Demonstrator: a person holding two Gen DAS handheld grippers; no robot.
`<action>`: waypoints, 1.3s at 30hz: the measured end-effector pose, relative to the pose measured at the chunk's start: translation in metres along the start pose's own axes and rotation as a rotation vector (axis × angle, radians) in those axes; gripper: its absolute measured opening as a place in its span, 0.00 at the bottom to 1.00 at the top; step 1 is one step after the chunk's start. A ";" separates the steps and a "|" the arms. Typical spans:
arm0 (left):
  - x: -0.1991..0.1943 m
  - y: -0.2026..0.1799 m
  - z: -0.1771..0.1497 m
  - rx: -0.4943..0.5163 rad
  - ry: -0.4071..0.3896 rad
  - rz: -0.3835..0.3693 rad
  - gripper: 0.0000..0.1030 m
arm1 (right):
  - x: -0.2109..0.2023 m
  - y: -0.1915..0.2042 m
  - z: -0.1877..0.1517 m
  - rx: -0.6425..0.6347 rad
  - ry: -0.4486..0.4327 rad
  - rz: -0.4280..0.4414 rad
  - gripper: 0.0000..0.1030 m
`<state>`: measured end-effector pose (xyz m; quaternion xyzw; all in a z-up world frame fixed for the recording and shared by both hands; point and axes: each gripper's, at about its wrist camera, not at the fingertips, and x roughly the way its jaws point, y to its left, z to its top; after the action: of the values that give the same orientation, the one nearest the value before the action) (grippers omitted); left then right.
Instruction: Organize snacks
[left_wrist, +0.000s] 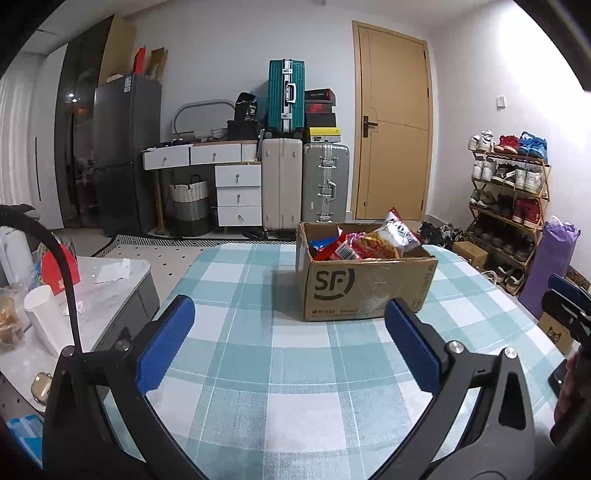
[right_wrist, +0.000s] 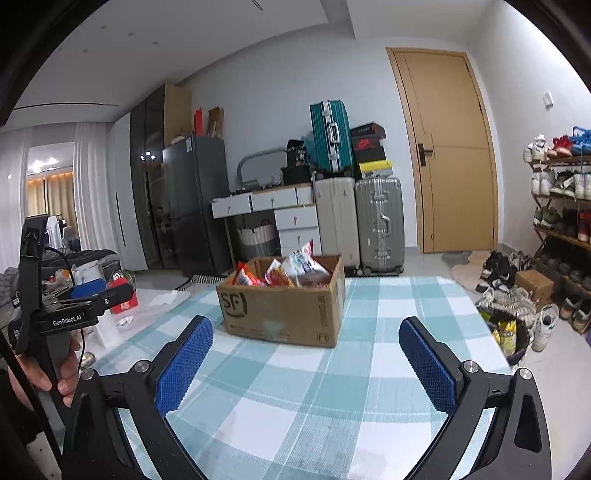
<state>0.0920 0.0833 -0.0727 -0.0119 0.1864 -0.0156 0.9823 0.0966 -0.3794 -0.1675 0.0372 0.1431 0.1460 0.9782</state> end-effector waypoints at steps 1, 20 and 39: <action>0.005 -0.001 -0.004 0.003 -0.002 0.007 1.00 | 0.003 -0.002 -0.003 0.004 0.006 -0.002 1.00; 0.062 -0.013 -0.045 0.041 -0.047 0.034 1.00 | 0.036 -0.008 -0.032 -0.011 0.025 -0.073 1.00; 0.062 -0.005 -0.047 0.017 -0.061 0.006 1.00 | 0.036 -0.004 -0.038 -0.026 0.019 -0.083 1.00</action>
<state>0.1326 0.0751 -0.1389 -0.0033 0.1562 -0.0141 0.9876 0.1199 -0.3709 -0.2144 0.0173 0.1520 0.1073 0.9824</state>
